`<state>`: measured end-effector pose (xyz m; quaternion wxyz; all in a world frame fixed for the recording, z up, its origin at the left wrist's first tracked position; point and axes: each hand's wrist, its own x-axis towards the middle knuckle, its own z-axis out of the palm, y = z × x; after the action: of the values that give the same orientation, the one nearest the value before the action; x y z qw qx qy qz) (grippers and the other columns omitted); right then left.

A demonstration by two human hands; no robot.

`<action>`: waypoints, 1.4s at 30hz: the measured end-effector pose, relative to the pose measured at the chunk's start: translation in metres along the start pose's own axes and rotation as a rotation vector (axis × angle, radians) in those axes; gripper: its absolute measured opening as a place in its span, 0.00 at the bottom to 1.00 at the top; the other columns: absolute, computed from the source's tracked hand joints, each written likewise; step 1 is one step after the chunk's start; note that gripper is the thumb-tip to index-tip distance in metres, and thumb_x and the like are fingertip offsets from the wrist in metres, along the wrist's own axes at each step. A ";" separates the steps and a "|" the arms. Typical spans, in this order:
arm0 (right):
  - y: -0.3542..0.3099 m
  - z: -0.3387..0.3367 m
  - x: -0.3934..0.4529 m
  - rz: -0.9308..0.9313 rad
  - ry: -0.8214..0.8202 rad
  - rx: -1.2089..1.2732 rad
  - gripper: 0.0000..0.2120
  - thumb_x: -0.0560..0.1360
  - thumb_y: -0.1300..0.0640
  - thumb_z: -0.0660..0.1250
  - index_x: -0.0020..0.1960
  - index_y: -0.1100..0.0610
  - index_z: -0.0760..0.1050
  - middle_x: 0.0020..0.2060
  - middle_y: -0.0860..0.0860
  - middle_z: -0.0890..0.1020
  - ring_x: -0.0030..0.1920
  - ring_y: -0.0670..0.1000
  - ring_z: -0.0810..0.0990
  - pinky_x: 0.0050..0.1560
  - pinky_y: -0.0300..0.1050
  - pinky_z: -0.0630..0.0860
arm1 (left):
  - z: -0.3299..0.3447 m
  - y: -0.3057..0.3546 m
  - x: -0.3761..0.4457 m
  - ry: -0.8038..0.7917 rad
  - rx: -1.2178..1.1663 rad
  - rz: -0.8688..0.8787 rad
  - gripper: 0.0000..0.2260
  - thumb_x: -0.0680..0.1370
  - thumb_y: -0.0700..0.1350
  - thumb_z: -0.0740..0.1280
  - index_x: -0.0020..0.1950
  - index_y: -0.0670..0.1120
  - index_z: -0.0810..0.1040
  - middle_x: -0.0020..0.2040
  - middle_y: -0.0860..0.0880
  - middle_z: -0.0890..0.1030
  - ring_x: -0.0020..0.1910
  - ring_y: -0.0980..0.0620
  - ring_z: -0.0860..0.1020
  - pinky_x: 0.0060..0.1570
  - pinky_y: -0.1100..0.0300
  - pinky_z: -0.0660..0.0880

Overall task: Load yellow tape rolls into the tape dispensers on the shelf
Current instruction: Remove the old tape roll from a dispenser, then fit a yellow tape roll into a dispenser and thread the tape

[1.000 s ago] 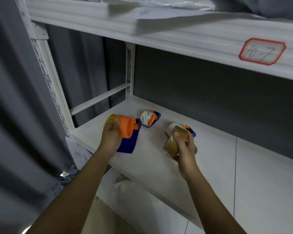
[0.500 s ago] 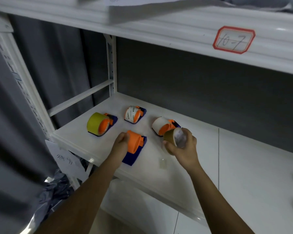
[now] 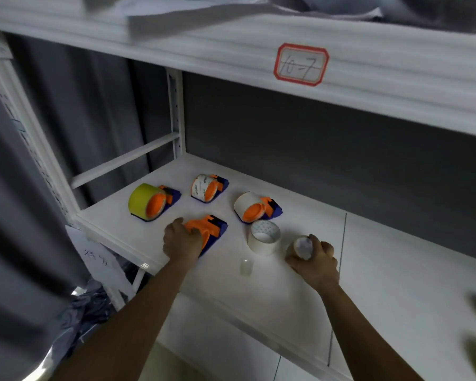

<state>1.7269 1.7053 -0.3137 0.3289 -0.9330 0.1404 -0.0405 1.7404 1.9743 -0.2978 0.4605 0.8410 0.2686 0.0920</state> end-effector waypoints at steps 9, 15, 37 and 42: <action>0.019 -0.011 0.006 -0.133 -0.318 -0.042 0.51 0.65 0.41 0.75 0.76 0.50 0.47 0.76 0.55 0.49 0.74 0.61 0.53 0.70 0.57 0.60 | 0.019 0.035 -0.065 0.020 0.024 0.280 0.18 0.77 0.37 0.62 0.67 0.40 0.69 0.67 0.39 0.67 0.66 0.43 0.65 0.61 0.62 0.61; 0.041 -0.031 -0.002 -0.390 -0.236 -0.080 0.33 0.74 0.51 0.69 0.75 0.53 0.59 0.74 0.58 0.58 0.73 0.59 0.56 0.70 0.52 0.61 | 0.041 0.041 -0.105 -0.069 0.128 0.438 0.20 0.77 0.38 0.62 0.69 0.43 0.69 0.71 0.41 0.67 0.70 0.44 0.65 0.67 0.51 0.64; 0.131 -0.118 -0.113 -0.380 -0.248 -0.158 0.25 0.77 0.51 0.63 0.72 0.55 0.65 0.73 0.55 0.63 0.73 0.55 0.59 0.70 0.44 0.58 | 0.087 0.047 -0.270 -0.337 0.211 0.428 0.17 0.79 0.45 0.60 0.68 0.50 0.69 0.67 0.45 0.72 0.63 0.44 0.72 0.62 0.51 0.70; 0.165 -0.153 -0.126 -0.392 -0.191 -0.183 0.23 0.77 0.52 0.63 0.71 0.54 0.66 0.72 0.54 0.64 0.72 0.54 0.60 0.69 0.42 0.58 | 0.108 0.060 -0.306 -0.343 0.269 0.463 0.15 0.79 0.46 0.60 0.66 0.51 0.71 0.65 0.47 0.73 0.61 0.46 0.74 0.60 0.55 0.69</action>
<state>1.5416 1.5267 -0.2956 0.2409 -0.9679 -0.0720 -0.0022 1.5490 1.7057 -0.2802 0.3506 0.9364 -0.0017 0.0148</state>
